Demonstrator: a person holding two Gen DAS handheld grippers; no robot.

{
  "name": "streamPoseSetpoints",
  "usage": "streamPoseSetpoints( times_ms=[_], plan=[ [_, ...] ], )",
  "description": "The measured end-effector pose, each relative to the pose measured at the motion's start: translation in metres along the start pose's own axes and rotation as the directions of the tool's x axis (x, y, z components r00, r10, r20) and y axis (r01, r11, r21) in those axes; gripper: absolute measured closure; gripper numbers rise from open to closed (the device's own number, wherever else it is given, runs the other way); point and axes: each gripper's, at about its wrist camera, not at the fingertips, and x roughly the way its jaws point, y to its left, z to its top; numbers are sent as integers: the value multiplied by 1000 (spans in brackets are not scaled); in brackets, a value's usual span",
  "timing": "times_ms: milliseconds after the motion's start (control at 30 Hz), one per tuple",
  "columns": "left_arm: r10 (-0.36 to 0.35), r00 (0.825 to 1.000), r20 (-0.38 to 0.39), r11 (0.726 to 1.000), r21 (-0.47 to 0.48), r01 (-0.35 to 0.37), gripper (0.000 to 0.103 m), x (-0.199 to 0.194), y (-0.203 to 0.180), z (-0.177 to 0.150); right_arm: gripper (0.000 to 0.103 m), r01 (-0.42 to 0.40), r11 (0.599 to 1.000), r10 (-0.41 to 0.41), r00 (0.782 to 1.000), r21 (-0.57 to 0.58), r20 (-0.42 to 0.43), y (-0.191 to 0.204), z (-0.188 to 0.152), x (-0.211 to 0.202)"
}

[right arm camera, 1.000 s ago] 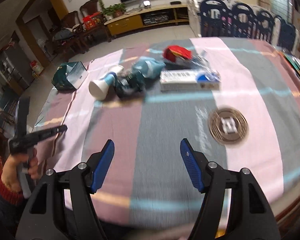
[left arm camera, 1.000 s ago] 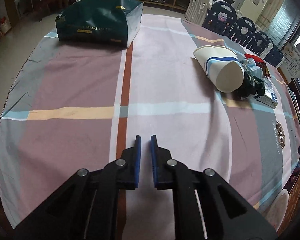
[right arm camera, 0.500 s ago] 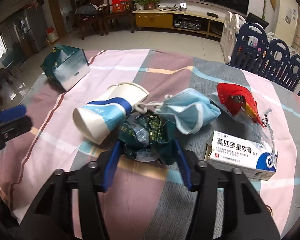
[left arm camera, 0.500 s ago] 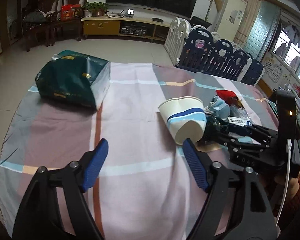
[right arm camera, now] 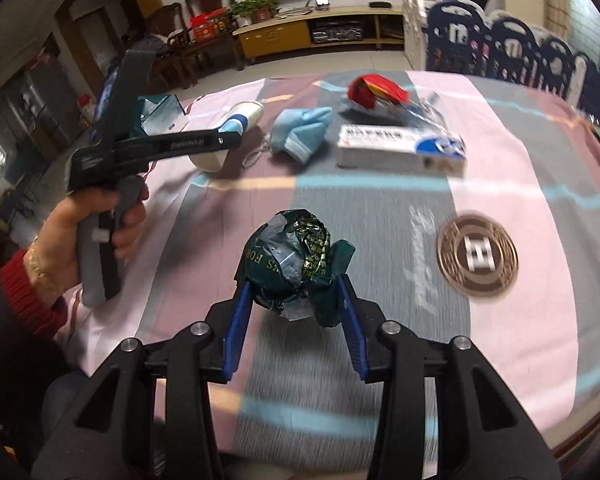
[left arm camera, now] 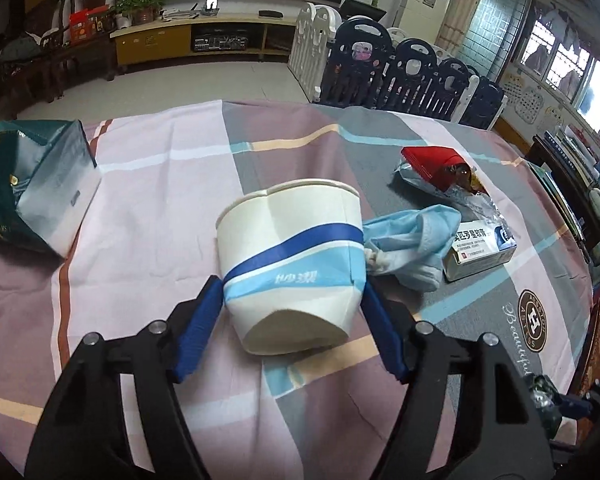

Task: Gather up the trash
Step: 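Carry the wrapper and cup over the wastebasket and open both tools to drop them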

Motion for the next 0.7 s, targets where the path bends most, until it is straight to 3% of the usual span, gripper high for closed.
streamPoseSetpoints(
  times_ms=[133,333,500,600,700],
  plan=[
    [-12,999,45,999,-29,13,35,-20,5,-3,60,43,999,-43,999,30,6,-1,-22,-15],
    [25,989,146,1000,-23,-21,35,-96,-6,-26,60,54,997,-57,997,49,56,7,-33,-50],
    [117,979,167,993,-33,-113,35,-160,-30,-84,60,64,997,-68,992,32,107,14,-48,-99],
    [111,985,135,992,-67,-103,35,-189,-40,-125,60,65,997,-70,987,38,143,15,-59,-130],
    [98,989,113,995,0,-99,35,-211,-60,-153,60,80,996,-84,985,30,148,13,-71,-154]
  ],
)
